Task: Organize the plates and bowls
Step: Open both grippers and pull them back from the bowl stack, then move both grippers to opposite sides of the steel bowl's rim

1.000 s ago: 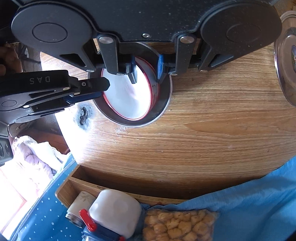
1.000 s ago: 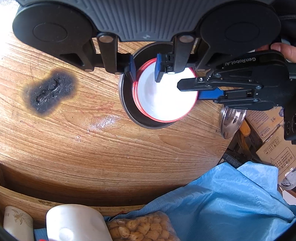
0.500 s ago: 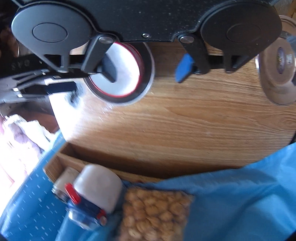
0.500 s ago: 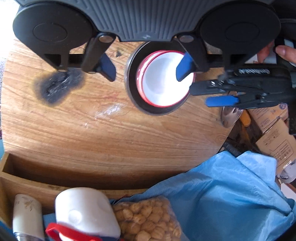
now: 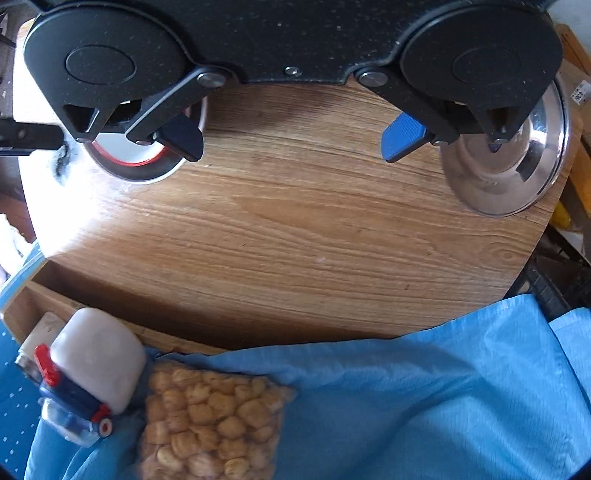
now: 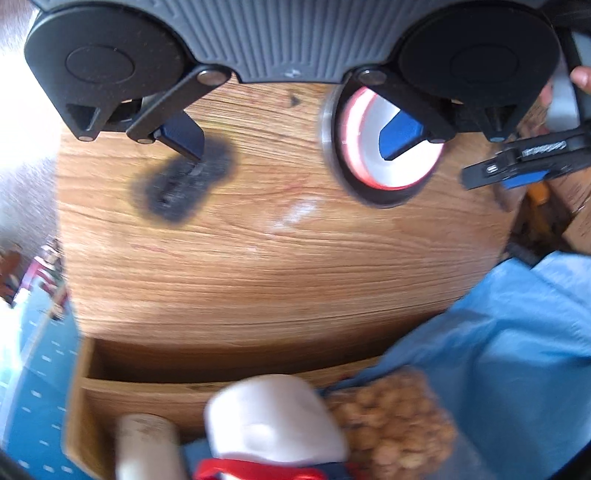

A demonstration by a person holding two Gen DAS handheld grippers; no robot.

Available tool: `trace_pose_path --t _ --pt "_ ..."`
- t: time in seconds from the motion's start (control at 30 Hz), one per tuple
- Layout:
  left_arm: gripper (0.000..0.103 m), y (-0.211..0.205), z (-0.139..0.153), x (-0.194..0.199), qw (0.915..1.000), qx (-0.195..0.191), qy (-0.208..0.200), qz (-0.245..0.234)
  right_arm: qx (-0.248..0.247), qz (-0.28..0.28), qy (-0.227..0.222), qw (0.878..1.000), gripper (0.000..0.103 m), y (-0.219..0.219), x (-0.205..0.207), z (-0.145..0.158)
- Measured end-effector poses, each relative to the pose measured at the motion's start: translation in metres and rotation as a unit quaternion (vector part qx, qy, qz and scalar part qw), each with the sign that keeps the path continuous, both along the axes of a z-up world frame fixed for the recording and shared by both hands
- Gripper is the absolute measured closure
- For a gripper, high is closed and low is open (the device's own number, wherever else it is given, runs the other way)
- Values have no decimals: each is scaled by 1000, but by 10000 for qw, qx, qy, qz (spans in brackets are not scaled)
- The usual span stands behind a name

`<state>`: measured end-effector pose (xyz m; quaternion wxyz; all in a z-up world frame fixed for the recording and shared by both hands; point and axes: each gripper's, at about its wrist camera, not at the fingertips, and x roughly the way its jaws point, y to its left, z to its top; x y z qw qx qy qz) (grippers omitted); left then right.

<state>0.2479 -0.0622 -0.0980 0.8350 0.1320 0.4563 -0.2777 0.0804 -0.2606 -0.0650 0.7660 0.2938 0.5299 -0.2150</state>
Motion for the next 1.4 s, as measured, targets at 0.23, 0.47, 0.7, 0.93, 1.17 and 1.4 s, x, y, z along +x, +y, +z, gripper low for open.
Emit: trace_pose_path --t 0.23,0.47,0.7,0.93,1.17,1.4 --pt "1 -4 -16 -1 9986 451 161 -205 -58 -289 445 9986 0 -4 -5 -7" --pt "1 -8 -19 -8 9970 631 203 -412 -169 -55 566 9982 0 1 -1 -5" --pt "1 -7 -13 -9 9971 564 180 -487 -217 134 662 9975 0 3 8 -3" --pt "1 -13 -16 -18 9957 520 252 -729 -167 284 781 9964 0 -1 14 -5" --pt "1 -21 -23 -24 9936 728 106 -854 -211 498 873 9947 0 1 19 -8" --pt "1 -27 -26 -24 9922 897 -45 -865 -444 790 991 9909 0 7 27 -8"
